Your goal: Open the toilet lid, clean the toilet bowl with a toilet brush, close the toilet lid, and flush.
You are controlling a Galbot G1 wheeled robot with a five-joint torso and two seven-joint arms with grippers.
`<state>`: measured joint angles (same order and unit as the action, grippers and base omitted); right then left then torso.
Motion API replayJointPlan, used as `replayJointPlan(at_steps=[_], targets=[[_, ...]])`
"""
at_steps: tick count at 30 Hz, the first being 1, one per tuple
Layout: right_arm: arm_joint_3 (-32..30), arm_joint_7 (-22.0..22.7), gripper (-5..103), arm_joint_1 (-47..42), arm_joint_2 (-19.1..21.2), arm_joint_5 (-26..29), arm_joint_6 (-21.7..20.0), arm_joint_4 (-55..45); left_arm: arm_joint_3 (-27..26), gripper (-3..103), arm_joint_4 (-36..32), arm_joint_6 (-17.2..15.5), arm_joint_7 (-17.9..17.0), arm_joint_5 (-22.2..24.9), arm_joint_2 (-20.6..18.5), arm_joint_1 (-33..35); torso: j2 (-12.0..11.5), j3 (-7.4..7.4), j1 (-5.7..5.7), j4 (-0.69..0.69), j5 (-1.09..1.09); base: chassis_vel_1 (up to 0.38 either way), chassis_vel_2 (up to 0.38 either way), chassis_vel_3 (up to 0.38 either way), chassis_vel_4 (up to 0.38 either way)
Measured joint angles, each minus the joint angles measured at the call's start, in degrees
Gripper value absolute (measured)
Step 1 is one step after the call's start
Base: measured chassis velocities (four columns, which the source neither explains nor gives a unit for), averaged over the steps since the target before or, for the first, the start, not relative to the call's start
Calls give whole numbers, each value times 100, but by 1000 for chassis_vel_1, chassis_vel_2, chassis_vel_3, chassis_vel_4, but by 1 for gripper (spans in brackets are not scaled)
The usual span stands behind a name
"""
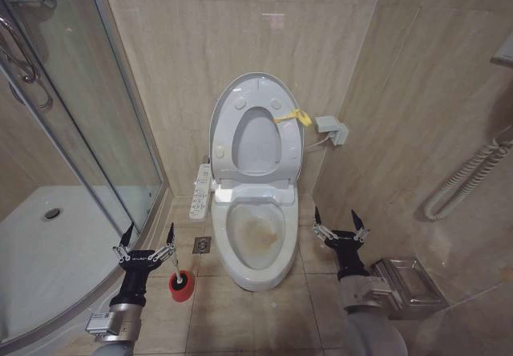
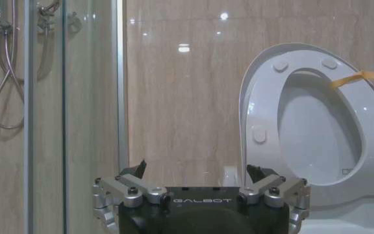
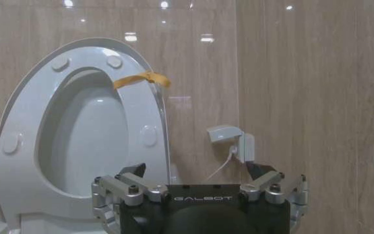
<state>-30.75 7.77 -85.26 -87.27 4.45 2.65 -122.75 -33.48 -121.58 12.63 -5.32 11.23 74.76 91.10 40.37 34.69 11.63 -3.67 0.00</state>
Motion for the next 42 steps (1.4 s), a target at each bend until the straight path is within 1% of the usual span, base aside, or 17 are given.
replayJointPlan(at_steps=[10, 12, 13, 15, 16, 17, 19, 20, 21, 23, 24, 28, 31, 32, 34, 39, 42], targets=[[-2, 0, 100, 0, 0, 0, 0, 0, 33, 100, 0, -136, 0, 6, 23, -58, 0, 0, 0, 1, 1, 0, 0, 0, 0], [-1, 0, 100, 0, 0, 0, 0, 0, 120, 100, -4, -436, 13, 38, 85, -201, 0, 0, 0, 0, 0, 0, 0, 0, 0], [-1, 0, 100, 0, 0, 0, 0, 0, 120, 100, -4, -436, 13, 38, 85, -201, 0, 0, 0, 0, 0, 0, 0, 0, 0], [0, 0, 100, 0, 0, 0, 0, 0, 258, 100, -23, -894, 46, 95, 181, -412, 0, 0, 0, 0, 1, 0, 0, 0, 0], [0, 0, 100, 0, 0, 0, 0, 0, 303, 100, -31, -1050, 55, 116, 214, -486, 0, 0, 0, 0, 0, 0, 0, 0, 0], [0, 0, 100, 0, 0, 0, 0, 0, 303, 100, -31, -1050, 55, 116, 214, -486, 0, 0, 0, 0, 0, 0, 0, 0, 0], [-1, 0, 100, 1, 0, 0, 0, 0, 456, 100, -53, -1567, 92, 176, 323, -724, 0, 0, 0, 0, 1, 0, 0, 0, 0], [-1, 0, 100, 0, 0, 0, 0, 0, 500, 100, -54, -1708, 142, 165, 364, -822, 0, 0, 0, 1, 1, 0, 0, 0, 0], [0, 0, 100, 1, 0, 0, 0, 0, 547, 100, -52, -1797, 211, 123, 405, -940, 0, 0, 0, -3, -1, 0, 0, 0, 0], [0, 0, 100, 0, 0, 0, 0, 0, 555, 100, -42, -1816, 231, 97, 414, -971, 0, 0, 0, -4, 0, 0, 0, 0, 0], [-1, 0, 100, 1, 0, 0, 0, 0, 567, 100, -19, -1801, 254, 57, 419, -982, 0, 0, 0, 0, 0, 0, 0, 0, 0], [0, 0, 100, 1, 0, 0, 0, 0, 573, 100, 9, -1647, 257, 18, 432, -961, 0, 0, 0, 1, 1, 0, 0, 0, 0], [0, 0, 100, 1, 0, 0, 0, 0, 573, 100, 2, -1336, 214, -59, 415, -926, 0, 0, 0, 0, 0, 0, 0, 0, 0], [0, 0, 100, 1, 0, 0, 0, 0, 573, 100, 2, -1336, 214, -59, 415, -926, 0, 0, 0, 0, 0, 0, 0, 0, 0], [-1, 0, 100, 1, 0, 0, 0, 0, 547, 100, -226, -1170, 154, -90, 365, -851, 0, 0, 0, 0, 0, 0, 0, 0, 0], [0, 0, 100, 1, 0, 1, -1, 0, 399, 100, -766, -1023, 71, -82, 221, -604, 0, 0, 0, 0, 1, 0, 0, 0, 0], [0, 0, 100, 1, 0, 1, 0, 0, 370, 100, -769, -959, 9, -82, 206, -528, 0, 0, 0, 0, 0, 0, 0, 0, 0]])
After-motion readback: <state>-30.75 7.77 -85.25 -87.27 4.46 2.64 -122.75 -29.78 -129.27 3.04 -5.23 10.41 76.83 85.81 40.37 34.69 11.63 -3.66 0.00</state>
